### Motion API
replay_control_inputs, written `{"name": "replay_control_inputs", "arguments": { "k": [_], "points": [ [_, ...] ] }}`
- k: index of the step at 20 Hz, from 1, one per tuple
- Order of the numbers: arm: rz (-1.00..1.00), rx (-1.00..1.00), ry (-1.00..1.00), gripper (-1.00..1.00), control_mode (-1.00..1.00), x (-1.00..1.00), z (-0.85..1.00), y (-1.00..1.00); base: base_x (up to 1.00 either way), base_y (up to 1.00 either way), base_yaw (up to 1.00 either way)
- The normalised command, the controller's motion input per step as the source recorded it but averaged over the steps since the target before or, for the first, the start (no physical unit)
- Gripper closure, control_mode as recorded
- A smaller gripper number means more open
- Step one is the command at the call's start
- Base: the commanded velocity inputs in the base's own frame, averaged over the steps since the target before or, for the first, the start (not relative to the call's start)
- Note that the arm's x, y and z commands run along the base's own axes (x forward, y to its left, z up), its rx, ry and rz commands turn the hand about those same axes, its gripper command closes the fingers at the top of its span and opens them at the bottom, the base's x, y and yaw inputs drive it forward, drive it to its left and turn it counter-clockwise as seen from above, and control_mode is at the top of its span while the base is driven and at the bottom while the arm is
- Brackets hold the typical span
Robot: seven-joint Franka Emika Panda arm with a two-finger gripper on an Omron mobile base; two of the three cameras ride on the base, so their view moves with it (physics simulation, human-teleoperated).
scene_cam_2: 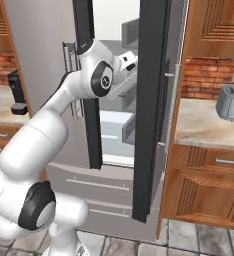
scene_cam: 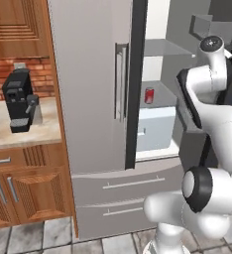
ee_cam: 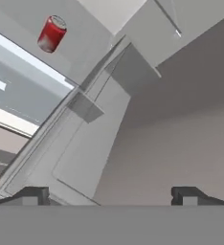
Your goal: Open the fridge, grab two sodas, and place both sodas inside the bowl with ice on the dining counter.
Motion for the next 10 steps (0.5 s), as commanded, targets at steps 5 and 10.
{"name": "replay_control_inputs", "arguments": {
  "k": [5, 10],
  "points": [
    [-0.04, 0.04, 0.00, -1.00, -1.00, -0.01, 0.06, -0.98, 0.00, 0.00, 0.00],
    [-0.02, 0.05, 0.00, -1.00, -1.00, -0.01, 0.01, -0.96, 0.00, 0.00, 0.00]
  ]
}}
